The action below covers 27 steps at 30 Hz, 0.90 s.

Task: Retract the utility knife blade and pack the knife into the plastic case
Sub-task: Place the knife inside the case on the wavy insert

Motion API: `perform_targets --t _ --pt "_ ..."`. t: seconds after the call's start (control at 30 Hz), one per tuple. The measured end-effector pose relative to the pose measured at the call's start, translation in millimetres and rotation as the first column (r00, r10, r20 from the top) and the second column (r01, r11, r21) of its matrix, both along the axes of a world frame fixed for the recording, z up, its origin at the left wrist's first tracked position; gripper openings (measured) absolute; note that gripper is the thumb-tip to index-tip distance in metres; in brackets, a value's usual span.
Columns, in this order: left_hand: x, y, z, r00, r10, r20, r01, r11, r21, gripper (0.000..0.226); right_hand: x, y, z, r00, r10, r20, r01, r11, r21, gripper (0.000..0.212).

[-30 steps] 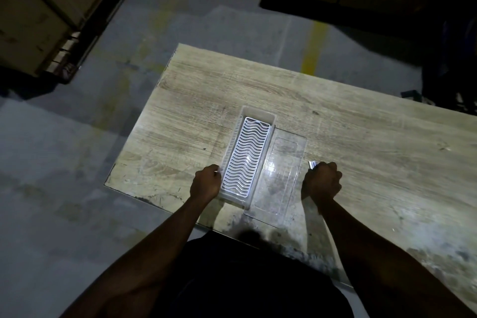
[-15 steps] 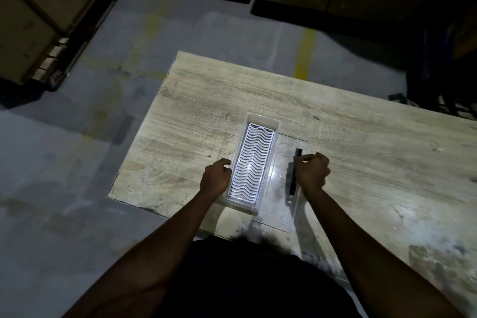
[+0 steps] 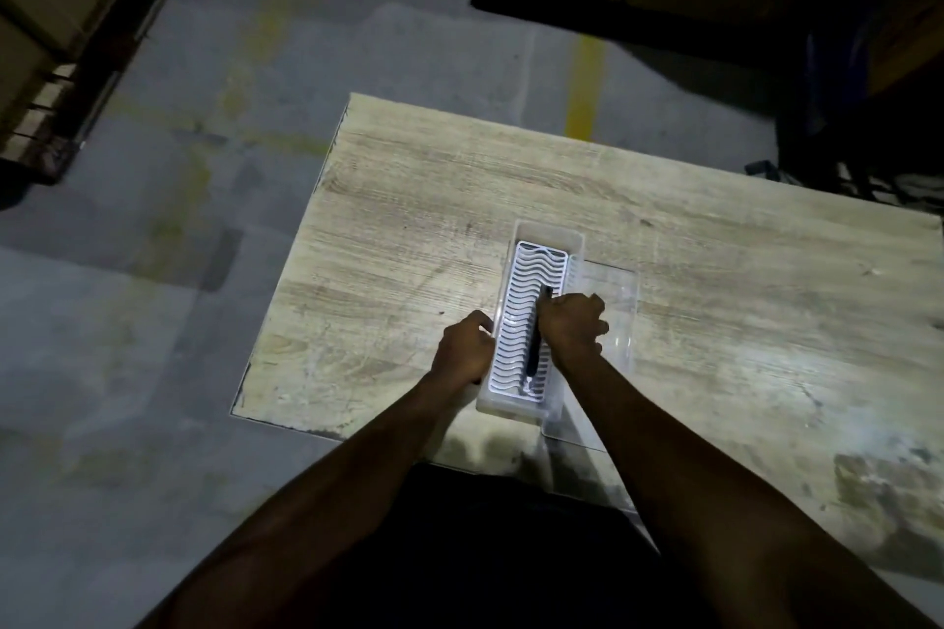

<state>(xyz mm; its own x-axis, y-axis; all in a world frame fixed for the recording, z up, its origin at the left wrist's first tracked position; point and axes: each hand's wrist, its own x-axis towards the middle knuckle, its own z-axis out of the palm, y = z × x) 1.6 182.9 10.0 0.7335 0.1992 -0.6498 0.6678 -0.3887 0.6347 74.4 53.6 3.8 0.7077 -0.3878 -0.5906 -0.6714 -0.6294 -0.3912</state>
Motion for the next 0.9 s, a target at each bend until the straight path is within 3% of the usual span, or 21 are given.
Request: perform_targets --t 0.13,0.3,0.6,0.9 --pt "4 2 2 0.999 -0.033 -0.012 0.033 0.999 -0.002 0.01 -1 14 -10 0.999 -0.023 -0.049 0.017 0.992 -0.125 0.052" --pt "5 4 -1 0.998 -0.061 0.011 0.061 0.998 0.024 0.017 -3 24 -18 0.997 -0.035 -0.075 0.022 0.986 -0.168 0.036" --pt "4 6 -7 0.996 -0.086 0.018 0.086 0.996 0.021 0.018 -10 34 -35 0.999 0.013 -0.047 -0.029 0.937 -0.347 0.028" --pt "2 7 -16 0.993 -0.105 0.046 0.104 0.994 0.03 0.018 -9 34 -43 0.997 0.019 -0.075 -0.047 0.915 -0.4 0.029"
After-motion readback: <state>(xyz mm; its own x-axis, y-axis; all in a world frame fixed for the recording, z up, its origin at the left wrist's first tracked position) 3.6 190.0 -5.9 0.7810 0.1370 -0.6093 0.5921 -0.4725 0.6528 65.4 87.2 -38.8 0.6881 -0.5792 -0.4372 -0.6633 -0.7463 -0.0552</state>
